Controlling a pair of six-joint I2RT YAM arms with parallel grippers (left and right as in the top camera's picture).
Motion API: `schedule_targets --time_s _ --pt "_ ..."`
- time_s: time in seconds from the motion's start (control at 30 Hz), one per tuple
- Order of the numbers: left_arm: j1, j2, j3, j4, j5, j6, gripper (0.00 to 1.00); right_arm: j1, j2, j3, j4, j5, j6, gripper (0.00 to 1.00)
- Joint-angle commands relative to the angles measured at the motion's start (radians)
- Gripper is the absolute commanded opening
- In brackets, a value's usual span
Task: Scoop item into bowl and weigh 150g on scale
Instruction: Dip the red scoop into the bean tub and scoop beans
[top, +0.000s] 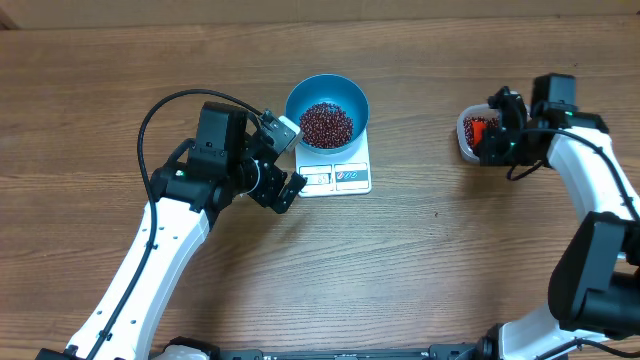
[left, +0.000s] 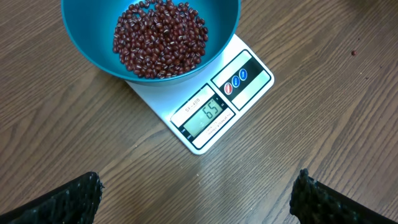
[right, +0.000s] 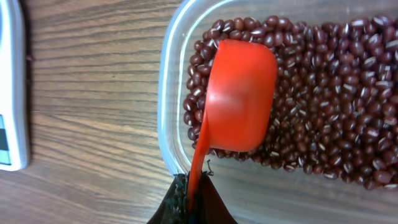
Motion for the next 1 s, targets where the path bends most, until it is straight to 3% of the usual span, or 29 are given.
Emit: schedule_targets --time_s 0.0,0.47,0.97 --pt "-0.007 -0.015 -0.002 0.001 0.018 0.019 1.00 -0.036 0.021 -0.028 -0.021 -0.159 -0.001 0.04" --pt "-0.007 -0.015 -0.002 0.001 0.018 0.019 1.00 -0.176 0.021 -0.028 -0.063 -0.429 -0.001 0.04" --pt "-0.007 -0.015 -0.002 0.001 0.018 0.019 1.00 -0.222 0.021 -0.028 -0.068 -0.464 0.034 0.03"
